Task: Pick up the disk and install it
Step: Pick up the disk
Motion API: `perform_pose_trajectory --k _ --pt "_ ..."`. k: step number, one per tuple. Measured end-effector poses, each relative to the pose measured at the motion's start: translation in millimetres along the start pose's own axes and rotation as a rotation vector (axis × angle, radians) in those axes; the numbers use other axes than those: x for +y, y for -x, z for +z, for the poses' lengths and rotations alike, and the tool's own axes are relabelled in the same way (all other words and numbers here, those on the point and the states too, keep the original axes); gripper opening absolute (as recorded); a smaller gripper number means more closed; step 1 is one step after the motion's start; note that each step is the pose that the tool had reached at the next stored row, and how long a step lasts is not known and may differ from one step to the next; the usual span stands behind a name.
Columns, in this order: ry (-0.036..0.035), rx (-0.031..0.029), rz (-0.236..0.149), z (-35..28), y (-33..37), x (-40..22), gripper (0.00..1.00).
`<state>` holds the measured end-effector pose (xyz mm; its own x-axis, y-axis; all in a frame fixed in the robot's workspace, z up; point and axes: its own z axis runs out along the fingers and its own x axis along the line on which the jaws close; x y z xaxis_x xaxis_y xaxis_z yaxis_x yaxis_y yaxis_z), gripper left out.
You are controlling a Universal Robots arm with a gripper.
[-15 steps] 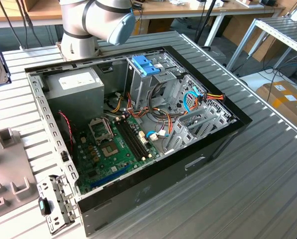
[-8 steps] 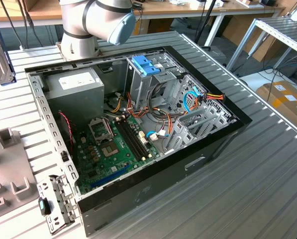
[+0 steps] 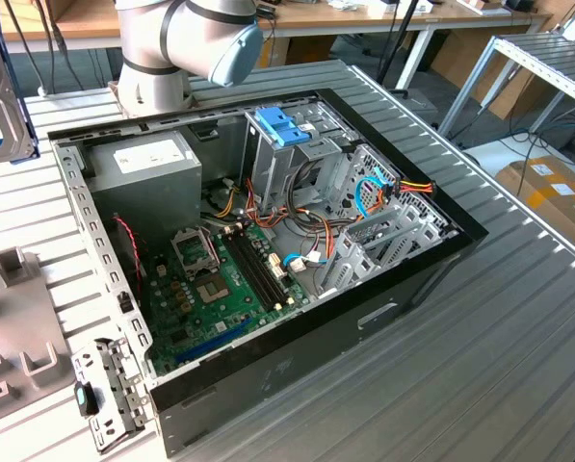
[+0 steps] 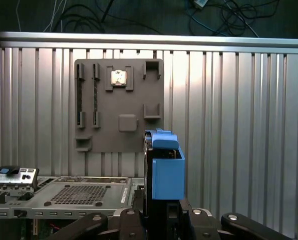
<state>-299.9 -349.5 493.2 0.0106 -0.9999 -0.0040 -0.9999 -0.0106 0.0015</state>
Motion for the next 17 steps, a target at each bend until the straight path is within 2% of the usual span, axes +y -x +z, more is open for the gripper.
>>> perform_pose_trajectory --k 17 --pt "0.0001 0.0001 0.0 0.0 0.0 -3.5 0.35"
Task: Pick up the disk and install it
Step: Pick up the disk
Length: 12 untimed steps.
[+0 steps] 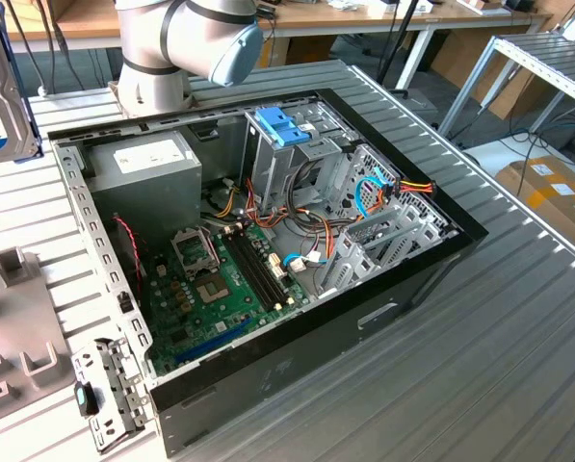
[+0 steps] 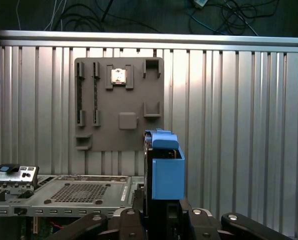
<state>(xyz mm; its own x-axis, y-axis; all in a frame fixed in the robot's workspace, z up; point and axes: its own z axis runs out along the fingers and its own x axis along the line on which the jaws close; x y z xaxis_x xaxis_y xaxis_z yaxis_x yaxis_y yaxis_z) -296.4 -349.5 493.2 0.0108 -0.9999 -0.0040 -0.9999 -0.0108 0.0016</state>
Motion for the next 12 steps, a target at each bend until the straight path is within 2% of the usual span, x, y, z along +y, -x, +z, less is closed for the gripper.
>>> perform_pose_trajectory --k 8,12 --pt "0.0 0.0 0.0 0.0 -0.1 -4.8 0.35" --pt "-0.0001 0.0 0.0 0.0 -0.1 -10.1 0.35"
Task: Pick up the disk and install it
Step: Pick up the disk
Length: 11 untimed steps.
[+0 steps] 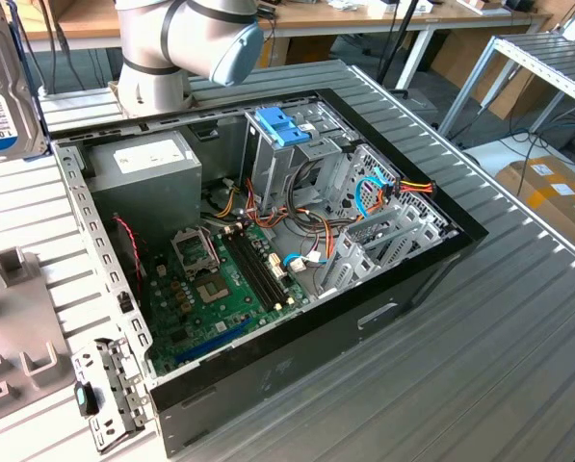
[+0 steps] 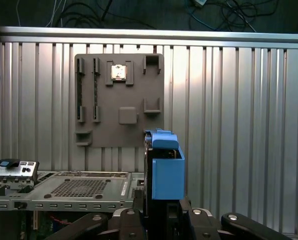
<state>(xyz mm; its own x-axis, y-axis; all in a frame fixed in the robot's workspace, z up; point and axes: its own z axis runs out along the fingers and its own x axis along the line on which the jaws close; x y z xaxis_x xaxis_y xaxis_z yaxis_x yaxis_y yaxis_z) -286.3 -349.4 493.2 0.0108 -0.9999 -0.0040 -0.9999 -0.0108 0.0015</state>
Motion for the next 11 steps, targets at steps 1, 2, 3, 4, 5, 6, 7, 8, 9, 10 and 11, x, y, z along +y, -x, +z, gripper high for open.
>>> perform_pose_trajectory --k 1,2,3,4,5,6,7,8,9,10,11 --pt "0.0 0.0 0.0 0.0 0.0 -1.2 0.35" --pt "0.0 0.0 0.0 0.0 0.0 -3.3 0.35" --pt "0.0 0.0 0.0 0.0 0.0 -4.8 0.35" --pt "0.0 0.0 0.0 0.0 -0.1 -5.9 0.35" --pt "0.0001 0.0001 0.0 0.0 -0.1 -7.0 0.35" --pt "0.0 0.0 0.0 0.0 -0.1 -7.9 0.35" --pt "0.0 0.0 0.0 0.0 -0.1 -9.5 0.35" --pt "0.0 0.0 0.0 0.0 -0.1 -10.6 0.35" --pt "0.0001 0.0 0.0 0.0 -0.1 -11.6 0.35" --pt "0.0 0.0 0.0 0.0 -0.1 -13.7 0.35" --pt "0.0 0.0 0.0 0.0 -0.2 -15.0 0.35"
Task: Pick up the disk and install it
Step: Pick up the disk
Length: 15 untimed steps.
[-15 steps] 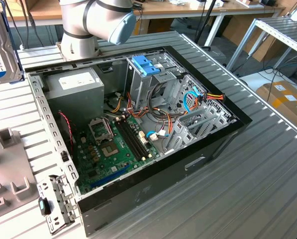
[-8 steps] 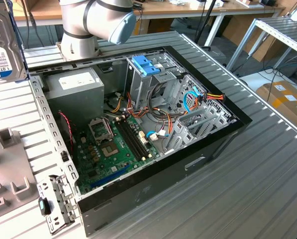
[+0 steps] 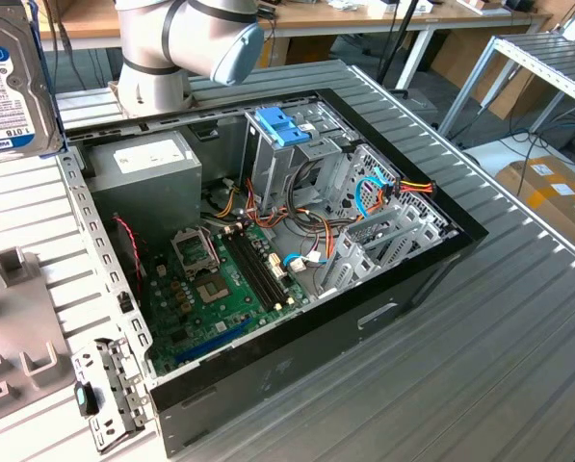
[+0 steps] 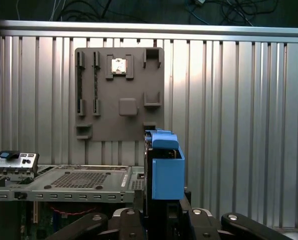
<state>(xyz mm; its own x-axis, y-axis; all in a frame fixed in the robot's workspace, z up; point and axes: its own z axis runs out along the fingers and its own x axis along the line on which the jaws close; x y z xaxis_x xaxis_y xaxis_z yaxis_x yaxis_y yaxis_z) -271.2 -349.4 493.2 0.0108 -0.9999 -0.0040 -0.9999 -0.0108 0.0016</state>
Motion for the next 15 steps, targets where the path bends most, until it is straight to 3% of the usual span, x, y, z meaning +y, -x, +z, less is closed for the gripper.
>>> perform_pose_trajectory --k 15 --pt "0.0 0.0 0.0 0.0 -0.2 -16.2 0.35"
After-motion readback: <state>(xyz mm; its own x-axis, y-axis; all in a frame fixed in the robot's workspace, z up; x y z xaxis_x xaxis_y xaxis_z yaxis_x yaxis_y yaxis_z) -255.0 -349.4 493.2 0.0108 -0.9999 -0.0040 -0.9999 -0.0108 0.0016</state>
